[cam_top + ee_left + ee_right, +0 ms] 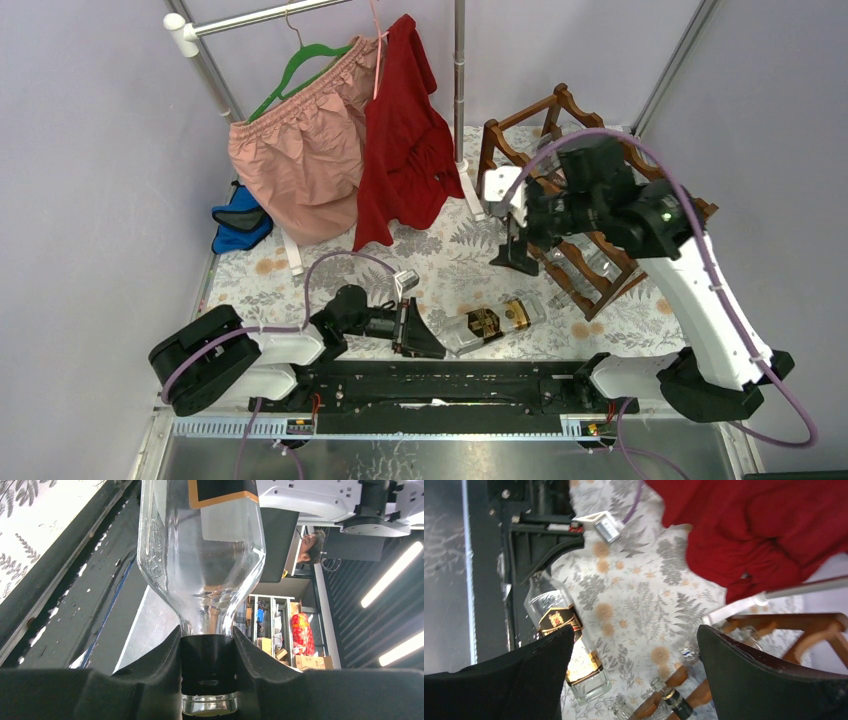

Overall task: Put the wine bottle on the wine rack
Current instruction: Pick up the wine bottle from the center of the board, then place the wine bottle in the wine rack.

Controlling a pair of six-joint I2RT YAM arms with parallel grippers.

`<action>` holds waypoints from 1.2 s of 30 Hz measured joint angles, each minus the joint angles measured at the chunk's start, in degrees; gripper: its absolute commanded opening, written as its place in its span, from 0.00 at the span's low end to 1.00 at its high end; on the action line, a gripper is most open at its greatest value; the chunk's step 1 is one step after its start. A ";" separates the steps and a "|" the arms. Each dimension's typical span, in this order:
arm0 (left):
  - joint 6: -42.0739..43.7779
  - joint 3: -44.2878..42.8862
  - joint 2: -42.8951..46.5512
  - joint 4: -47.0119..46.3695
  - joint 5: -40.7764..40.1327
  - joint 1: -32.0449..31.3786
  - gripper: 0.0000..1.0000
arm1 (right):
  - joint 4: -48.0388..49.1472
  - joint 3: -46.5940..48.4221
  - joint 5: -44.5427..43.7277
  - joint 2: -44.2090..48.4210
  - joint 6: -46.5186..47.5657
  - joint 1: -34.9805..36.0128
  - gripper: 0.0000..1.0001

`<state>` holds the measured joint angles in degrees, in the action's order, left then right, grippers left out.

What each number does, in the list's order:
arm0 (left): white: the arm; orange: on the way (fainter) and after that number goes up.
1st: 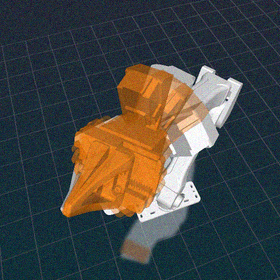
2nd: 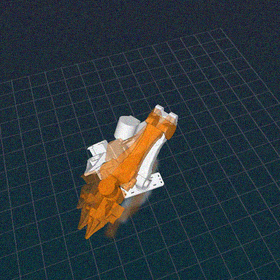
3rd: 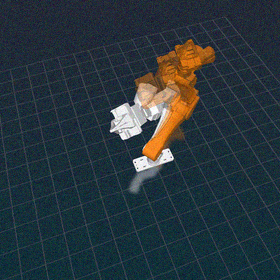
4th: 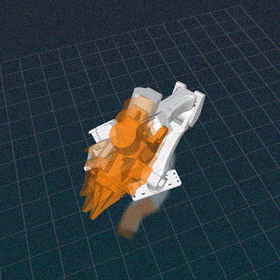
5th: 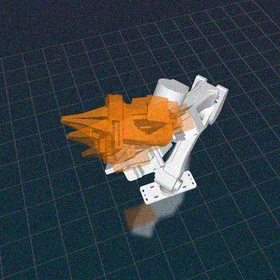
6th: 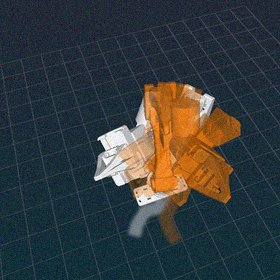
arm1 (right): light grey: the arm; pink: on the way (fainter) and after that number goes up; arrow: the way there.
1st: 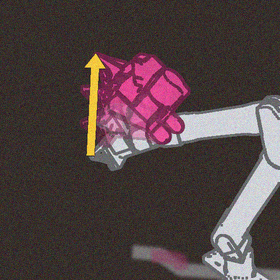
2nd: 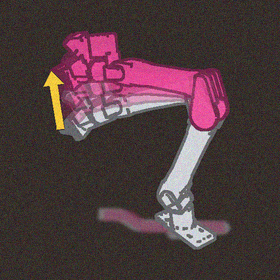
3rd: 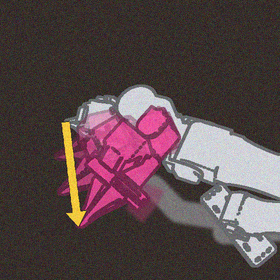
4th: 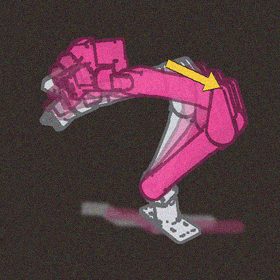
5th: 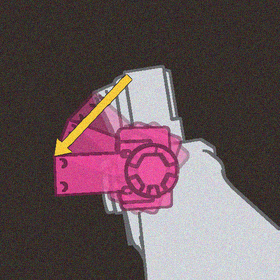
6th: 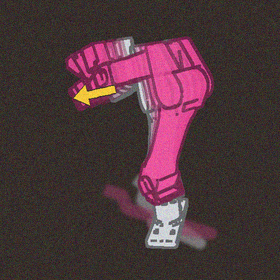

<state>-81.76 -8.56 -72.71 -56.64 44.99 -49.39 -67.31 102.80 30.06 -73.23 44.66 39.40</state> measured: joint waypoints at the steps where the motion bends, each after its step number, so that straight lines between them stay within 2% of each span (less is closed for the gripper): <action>1: -0.31 -0.15 0.00 -0.46 -0.72 -0.20 0.00 | 0.20 1.46 0.02 0.33 -0.76 -1.16 1.00; 6: -2.10 -1.70 -0.61 -2.23 -4.11 -1.27 0.00 | 1.01 3.69 0.07 2.03 -4.09 -5.18 1.00; 13: -3.65 -7.39 -6.08 -6.88 -8.02 -4.00 0.00 | 2.54 2.21 0.02 1.99 -7.08 -8.48 1.00; 21: -3.65 -11.85 -10.05 -8.04 -9.18 -6.40 0.00 | 3.91 -0.61 0.04 3.13 -8.39 -9.97 1.00; 36: -3.67 -18.80 -18.29 -8.20 -14.21 -7.26 0.00 | 5.11 -3.30 0.94 6.73 -9.05 -10.97 1.00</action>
<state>-85.43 -27.35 -91.00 -64.84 30.79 -56.64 -62.19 99.50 31.00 -66.50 35.62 28.42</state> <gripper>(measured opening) 0.402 0.995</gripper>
